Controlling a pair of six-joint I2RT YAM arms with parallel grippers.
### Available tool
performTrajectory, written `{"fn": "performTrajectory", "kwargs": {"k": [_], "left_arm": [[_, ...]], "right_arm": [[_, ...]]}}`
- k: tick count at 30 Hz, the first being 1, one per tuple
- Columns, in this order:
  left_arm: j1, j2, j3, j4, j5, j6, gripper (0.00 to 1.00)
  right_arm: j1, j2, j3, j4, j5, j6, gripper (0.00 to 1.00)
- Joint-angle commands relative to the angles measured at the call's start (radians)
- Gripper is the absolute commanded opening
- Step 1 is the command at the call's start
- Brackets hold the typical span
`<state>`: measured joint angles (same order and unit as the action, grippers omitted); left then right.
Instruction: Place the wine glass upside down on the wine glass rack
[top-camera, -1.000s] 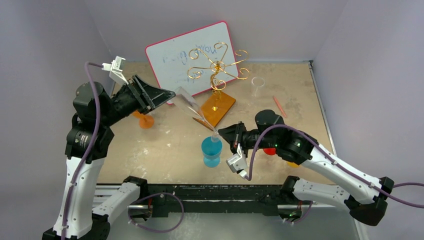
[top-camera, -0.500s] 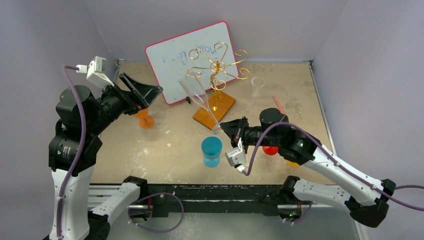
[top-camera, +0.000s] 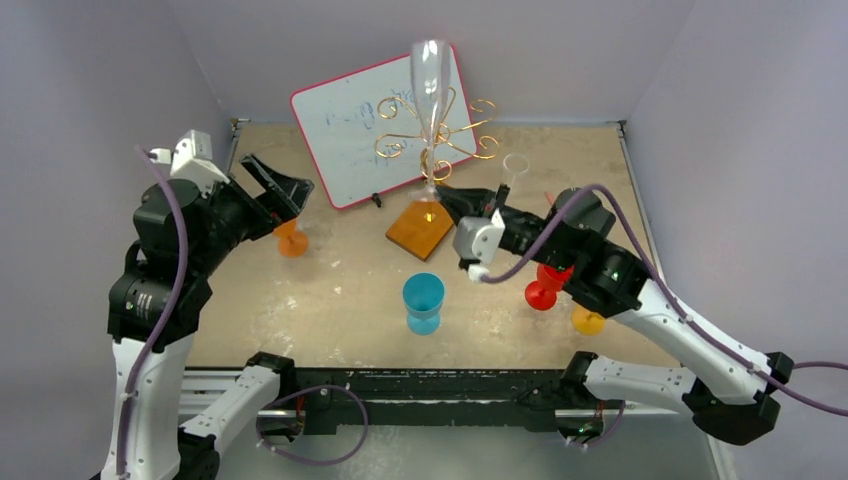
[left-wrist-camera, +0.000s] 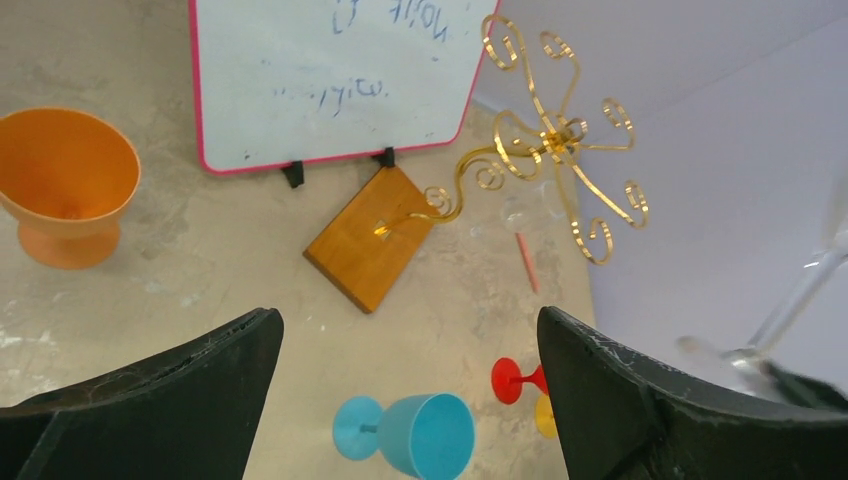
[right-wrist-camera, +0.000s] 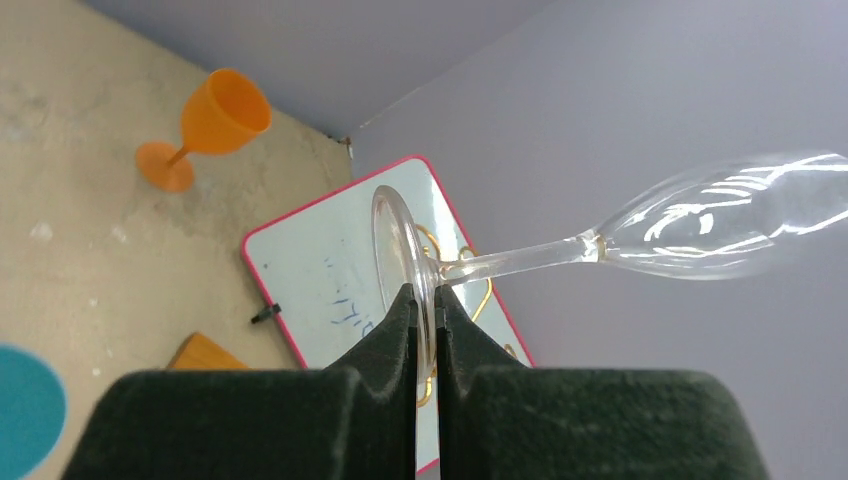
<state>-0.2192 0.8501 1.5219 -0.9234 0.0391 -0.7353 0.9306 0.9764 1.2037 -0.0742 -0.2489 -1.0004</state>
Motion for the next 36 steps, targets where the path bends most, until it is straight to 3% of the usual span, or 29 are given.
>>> {"fn": "performTrajectory", "kwargs": {"k": [1,6,11,18,36], "left_arm": [[-0.005,0.005,-0.078,0.039,0.019,0.059,0.98],[-0.004,-0.016,-0.186,0.104,0.039,0.075,0.97],[-0.005,-0.021,-0.271,0.155,0.098,0.038,0.98],[-0.005,-0.030,-0.368,0.236,0.169,0.048,1.00],[-0.005,-0.137,-0.644,0.448,0.294,0.158,1.00]], "right_arm": [[0.000,0.070,0.180,0.159,0.238,0.329,0.00],[-0.015,0.179,0.358,0.087,0.395,0.424,0.00],[-0.197,0.275,0.496,-0.007,0.232,0.651,0.00],[-0.361,0.362,0.600,-0.024,0.194,0.846,0.00],[-0.644,0.635,0.776,0.032,-0.016,1.406,0.00]]}}
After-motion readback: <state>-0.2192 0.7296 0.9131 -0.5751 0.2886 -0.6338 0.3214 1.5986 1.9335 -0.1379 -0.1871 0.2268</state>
